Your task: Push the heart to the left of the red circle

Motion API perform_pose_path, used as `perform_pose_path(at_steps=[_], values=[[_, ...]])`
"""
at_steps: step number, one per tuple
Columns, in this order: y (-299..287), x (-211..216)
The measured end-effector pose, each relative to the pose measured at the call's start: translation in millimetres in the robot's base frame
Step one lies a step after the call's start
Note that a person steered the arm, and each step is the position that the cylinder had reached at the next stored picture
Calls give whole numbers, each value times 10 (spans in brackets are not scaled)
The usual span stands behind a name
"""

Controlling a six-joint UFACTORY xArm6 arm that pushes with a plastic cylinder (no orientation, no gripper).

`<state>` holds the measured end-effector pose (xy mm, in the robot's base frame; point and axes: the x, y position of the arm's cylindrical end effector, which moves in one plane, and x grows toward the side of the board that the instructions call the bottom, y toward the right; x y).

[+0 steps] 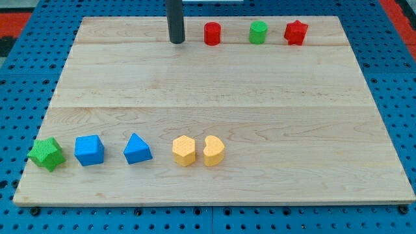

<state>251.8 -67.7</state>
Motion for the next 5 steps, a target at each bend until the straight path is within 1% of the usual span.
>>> perform_pose_path(at_steps=[1,2,3,4,5], values=[[560,62],[865,198],[982,704],[1658,1971],[1562,3250]])
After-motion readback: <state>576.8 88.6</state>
